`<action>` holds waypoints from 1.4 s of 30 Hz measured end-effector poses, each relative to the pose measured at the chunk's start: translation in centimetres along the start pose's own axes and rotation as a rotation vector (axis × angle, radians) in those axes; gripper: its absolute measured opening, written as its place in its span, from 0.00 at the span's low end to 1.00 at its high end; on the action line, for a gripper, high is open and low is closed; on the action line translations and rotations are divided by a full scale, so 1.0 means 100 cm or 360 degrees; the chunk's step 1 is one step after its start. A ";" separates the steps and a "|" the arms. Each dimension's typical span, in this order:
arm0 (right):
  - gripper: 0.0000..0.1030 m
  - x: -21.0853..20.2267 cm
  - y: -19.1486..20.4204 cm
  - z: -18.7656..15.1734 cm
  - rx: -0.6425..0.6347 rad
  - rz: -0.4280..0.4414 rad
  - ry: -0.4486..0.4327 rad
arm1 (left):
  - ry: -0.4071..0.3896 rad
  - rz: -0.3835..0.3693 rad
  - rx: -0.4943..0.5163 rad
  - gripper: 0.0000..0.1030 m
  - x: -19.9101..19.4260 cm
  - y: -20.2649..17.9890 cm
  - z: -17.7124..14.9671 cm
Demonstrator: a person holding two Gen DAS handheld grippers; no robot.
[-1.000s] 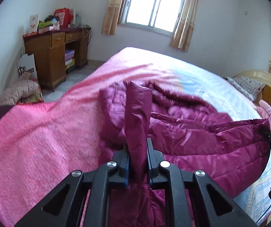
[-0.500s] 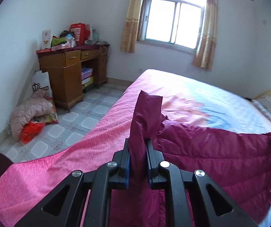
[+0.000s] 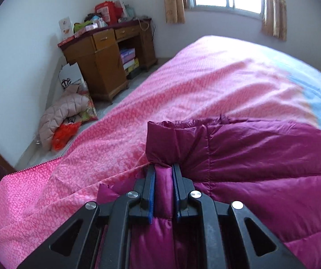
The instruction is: Fold large clothes
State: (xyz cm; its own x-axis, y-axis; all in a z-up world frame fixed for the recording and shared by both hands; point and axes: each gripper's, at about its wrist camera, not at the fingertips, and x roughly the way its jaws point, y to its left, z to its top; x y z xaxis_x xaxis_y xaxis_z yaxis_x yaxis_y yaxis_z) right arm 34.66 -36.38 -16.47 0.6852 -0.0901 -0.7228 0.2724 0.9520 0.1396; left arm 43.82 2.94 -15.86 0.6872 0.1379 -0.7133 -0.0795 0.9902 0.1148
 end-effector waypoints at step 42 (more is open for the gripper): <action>0.00 -0.061 0.126 -0.086 -0.0223 0.0408 0.0055 | 0.0049 -0.0149 0.0038 0.17 -0.045 0.013 -0.008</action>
State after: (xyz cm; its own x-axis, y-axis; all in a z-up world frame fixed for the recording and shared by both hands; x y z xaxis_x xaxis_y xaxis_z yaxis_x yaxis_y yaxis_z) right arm 28.06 -21.31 -16.11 0.6957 0.1661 -0.6988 -0.0040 0.9738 0.2275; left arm 40.08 3.58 -13.04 0.6684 0.0460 -0.7424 0.0014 0.9980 0.0631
